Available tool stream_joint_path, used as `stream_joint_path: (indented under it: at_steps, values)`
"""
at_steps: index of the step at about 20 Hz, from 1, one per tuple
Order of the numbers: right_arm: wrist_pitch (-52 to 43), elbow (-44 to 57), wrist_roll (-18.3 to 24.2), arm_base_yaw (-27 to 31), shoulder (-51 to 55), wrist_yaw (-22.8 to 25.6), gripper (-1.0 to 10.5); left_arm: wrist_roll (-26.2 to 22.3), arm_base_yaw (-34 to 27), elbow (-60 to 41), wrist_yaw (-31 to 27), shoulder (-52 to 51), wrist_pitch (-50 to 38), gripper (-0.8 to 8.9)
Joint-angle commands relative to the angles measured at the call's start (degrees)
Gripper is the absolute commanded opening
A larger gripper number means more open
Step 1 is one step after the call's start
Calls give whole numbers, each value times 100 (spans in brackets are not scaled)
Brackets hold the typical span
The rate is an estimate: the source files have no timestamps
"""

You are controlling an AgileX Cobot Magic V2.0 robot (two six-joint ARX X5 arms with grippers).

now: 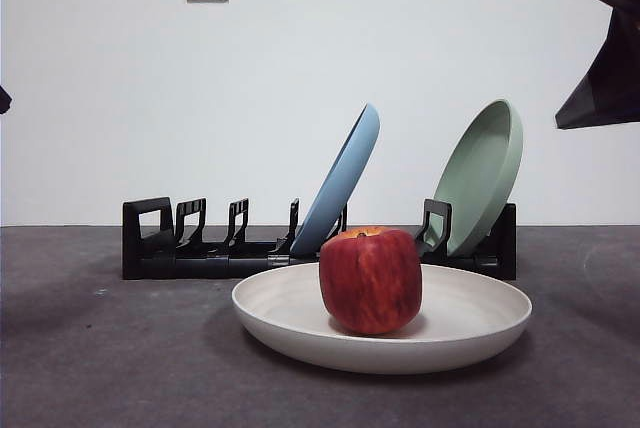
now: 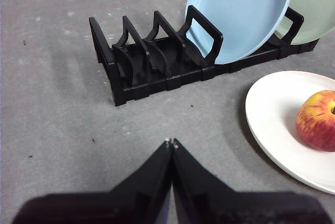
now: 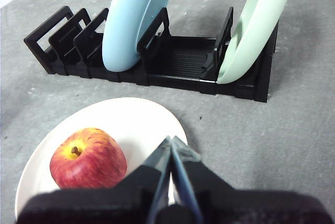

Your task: Take the yellow plate from the plate rack,put the plate on the table,take the apple from the table,put the apple in the plate

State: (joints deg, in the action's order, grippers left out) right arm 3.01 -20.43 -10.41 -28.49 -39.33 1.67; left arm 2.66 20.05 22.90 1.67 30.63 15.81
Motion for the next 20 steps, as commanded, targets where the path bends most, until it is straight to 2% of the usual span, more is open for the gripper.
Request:
stream_joint_path:
  at_steps: [1,4,7,10,15,20]
  values:
    - [-37,39,-61,-7,0,22,2,37,20,-37,-11,-4,-26,-3]
    - [-37,39,-61,-7,2,22,2,37,20,-37,-11,-4,-31,-3]
    - [-31,39,-61,-7,2,20,2,-437,-90,-37,-46,-409,107,-3]
    - [-31,39,-61,-7,2,22,2,-745,-562,-133,173,-1165,59,-3]
    - [-31,39,-61,-7,2,22,2,-684,-1558,-1029,188,-2170,-330,-3]
    - [-31,39,-61,-7,2,22,2,-678,-1770,-1969,175,-2721,-664,-3]
